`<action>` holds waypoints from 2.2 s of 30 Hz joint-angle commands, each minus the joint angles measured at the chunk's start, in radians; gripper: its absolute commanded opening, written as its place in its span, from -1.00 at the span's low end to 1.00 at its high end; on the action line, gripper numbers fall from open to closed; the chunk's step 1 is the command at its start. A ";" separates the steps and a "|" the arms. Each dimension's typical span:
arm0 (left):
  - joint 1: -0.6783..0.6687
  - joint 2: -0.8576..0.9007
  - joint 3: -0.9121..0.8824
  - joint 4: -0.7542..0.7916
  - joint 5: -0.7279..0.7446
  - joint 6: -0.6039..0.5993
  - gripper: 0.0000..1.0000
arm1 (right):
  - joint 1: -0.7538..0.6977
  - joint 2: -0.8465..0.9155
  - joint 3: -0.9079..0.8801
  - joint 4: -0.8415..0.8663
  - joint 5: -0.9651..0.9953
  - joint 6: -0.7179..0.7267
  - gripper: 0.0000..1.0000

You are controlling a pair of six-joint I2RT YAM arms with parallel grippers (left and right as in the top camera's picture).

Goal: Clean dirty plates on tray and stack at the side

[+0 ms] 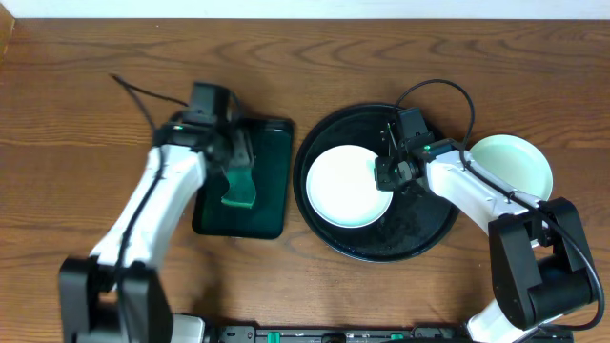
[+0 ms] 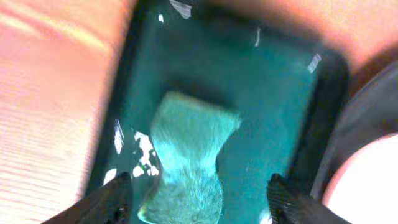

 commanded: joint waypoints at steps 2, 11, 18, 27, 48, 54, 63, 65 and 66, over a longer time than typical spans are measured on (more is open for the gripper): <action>0.084 -0.113 0.067 0.005 -0.089 0.011 0.53 | 0.010 -0.017 -0.004 0.002 -0.019 0.002 -0.41; 0.161 -0.142 0.066 0.004 -0.105 0.010 0.56 | 0.010 -0.017 -0.004 0.000 -0.014 0.002 -0.16; 0.161 -0.142 0.066 0.004 -0.105 0.010 0.56 | 0.010 -0.017 -0.007 0.000 -0.011 0.002 -0.13; 0.161 -0.142 0.066 0.004 -0.105 0.010 0.57 | 0.010 -0.017 -0.008 -0.004 0.000 0.002 -0.12; 0.161 -0.142 0.066 0.004 -0.105 0.010 0.57 | 0.010 -0.017 -0.027 0.015 0.040 0.002 -0.13; 0.161 -0.142 0.066 0.004 -0.105 0.010 0.57 | 0.010 -0.017 -0.027 0.018 0.040 0.002 -0.23; 0.161 -0.142 0.066 0.004 -0.105 0.010 0.57 | 0.010 -0.017 -0.027 0.018 0.036 0.002 -0.88; 0.161 -0.142 0.066 0.004 -0.105 0.010 0.57 | 0.010 -0.017 -0.027 0.018 0.036 0.002 -0.95; 0.161 -0.142 0.066 0.004 -0.105 0.010 0.57 | 0.010 -0.017 -0.027 0.018 0.036 0.002 -0.97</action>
